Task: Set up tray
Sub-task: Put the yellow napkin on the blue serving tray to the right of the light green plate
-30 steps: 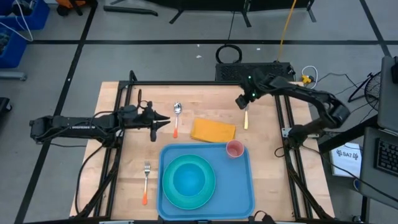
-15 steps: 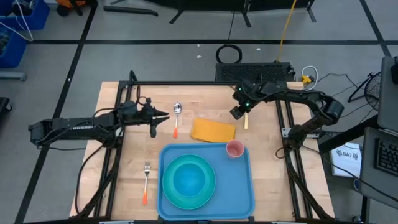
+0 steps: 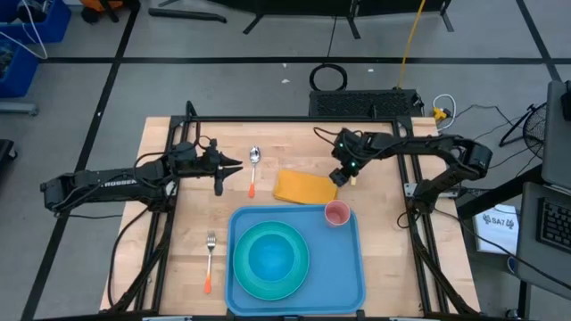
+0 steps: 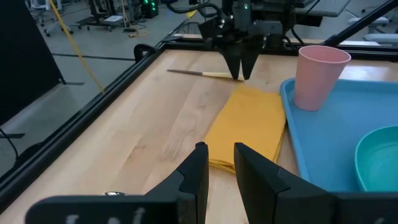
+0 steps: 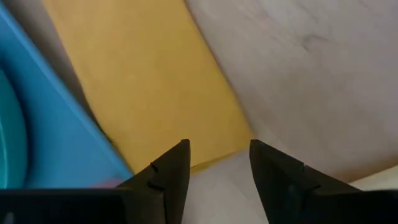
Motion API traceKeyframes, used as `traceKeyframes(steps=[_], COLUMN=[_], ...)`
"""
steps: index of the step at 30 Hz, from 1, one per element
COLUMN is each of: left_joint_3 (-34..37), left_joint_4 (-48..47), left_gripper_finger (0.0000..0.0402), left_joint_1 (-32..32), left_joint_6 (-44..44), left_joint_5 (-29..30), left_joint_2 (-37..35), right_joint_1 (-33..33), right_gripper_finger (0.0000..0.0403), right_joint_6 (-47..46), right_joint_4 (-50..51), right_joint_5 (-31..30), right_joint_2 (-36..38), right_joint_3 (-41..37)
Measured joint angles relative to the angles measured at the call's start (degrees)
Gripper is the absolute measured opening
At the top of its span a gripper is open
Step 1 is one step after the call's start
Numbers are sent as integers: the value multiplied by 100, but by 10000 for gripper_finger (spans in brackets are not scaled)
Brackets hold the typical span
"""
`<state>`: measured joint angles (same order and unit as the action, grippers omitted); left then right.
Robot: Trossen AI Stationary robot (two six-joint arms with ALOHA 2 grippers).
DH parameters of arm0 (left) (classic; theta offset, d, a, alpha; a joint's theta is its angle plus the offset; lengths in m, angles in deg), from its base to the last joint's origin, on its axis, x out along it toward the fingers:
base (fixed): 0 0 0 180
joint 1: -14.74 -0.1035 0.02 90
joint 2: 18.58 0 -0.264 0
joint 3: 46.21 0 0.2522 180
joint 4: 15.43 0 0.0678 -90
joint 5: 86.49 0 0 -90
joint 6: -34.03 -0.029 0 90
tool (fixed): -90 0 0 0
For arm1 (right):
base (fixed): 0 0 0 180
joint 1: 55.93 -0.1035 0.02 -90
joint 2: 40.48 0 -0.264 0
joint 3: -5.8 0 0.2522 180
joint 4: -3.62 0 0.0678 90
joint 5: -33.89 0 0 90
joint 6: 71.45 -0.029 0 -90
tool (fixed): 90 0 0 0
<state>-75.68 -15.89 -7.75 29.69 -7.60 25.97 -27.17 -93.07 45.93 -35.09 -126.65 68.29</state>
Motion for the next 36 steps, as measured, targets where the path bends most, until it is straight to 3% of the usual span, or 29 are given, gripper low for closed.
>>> traceKeyframes(steps=[18,26,36], left_joint_3=[0,0,0], left_joint_4=[-24,-20,-22], left_gripper_finger=[81,81,81], left_joint_1=[0,0,0], left_joint_6=[-6,-6,-10], left_joint_5=[2,2,-3], left_joint_2=[0,0,0], right_joint_1=[13,10,4], right_gripper_finger=[161,158,157], right_joint_6=[-384,-707,-677], right_joint_4=[-1179,-2031,-2002], right_joint_5=[60,651,502], right_joint_2=[0,0,0], right_joint_3=[-793,-890,-894])
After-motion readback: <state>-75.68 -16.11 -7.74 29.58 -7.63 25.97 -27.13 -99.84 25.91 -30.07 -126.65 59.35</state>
